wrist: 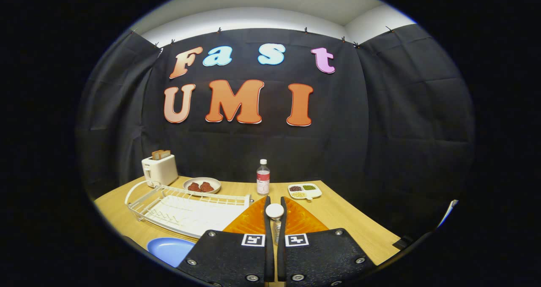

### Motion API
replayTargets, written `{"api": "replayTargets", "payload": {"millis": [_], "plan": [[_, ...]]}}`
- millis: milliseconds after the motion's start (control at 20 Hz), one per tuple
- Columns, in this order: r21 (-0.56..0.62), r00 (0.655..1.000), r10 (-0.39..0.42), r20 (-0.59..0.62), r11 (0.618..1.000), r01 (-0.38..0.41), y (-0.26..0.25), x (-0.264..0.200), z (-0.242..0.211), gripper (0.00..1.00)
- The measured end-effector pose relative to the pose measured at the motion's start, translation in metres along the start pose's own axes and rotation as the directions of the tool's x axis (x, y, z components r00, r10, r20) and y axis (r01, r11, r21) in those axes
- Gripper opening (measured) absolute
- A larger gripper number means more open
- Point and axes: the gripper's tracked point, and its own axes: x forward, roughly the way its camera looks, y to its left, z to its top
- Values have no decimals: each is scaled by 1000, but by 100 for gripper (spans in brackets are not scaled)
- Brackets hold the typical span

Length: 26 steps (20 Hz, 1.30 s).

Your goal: Take the plate from the dish rack, then take the spoon from the basket and place it into the plate.

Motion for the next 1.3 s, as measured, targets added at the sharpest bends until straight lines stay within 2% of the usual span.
{"api": "replayTargets", "payload": {"millis": [300, 600, 1000, 1300], "plan": [[-3, 996, 93, -16, 996, -93, 75, -44, 1, 3], [9, 982, 177, -63, 984, -177, 133, -61, -33, 3], [54, 943, 310, -121, 951, -306, 183, -60, -94, 3], [65, 924, 360, -125, 933, -355, 201, -56, -119, 3]]}}
